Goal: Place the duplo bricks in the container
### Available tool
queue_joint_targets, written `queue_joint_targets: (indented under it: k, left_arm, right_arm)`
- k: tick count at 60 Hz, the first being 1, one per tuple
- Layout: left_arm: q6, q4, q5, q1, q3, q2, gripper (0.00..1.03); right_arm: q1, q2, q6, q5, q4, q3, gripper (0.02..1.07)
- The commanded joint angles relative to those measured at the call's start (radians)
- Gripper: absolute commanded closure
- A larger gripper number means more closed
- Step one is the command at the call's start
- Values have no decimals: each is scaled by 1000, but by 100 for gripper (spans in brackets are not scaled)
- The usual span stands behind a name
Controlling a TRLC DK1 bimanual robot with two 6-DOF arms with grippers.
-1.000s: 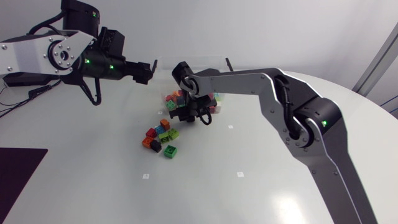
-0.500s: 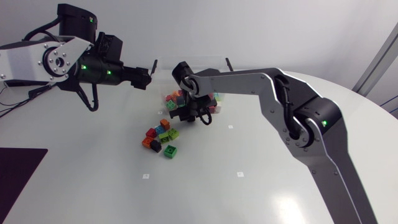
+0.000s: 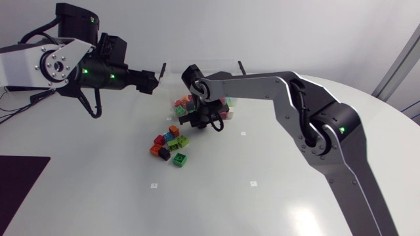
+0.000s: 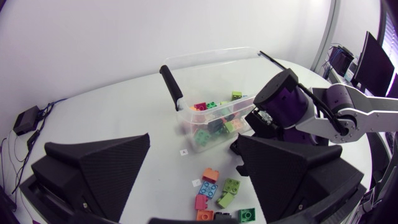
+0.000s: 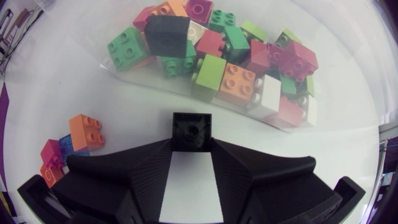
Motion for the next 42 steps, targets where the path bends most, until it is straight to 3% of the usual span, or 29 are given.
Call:
queue_joint_targets:
  k: [1,25,42]
  left_arm:
    - [9,6,10,11,-37,-32,6]
    - [32,-2,10,15,-72,-40,6]
    - [107,-45,25,-23,-83,-35,6]
  right_arm:
    - [10,-23,25,-5,18,-76,66]
    - [44,-199,0,-33,113,-354,66]
    - [44,-381,-70,-65,168,-633,65]
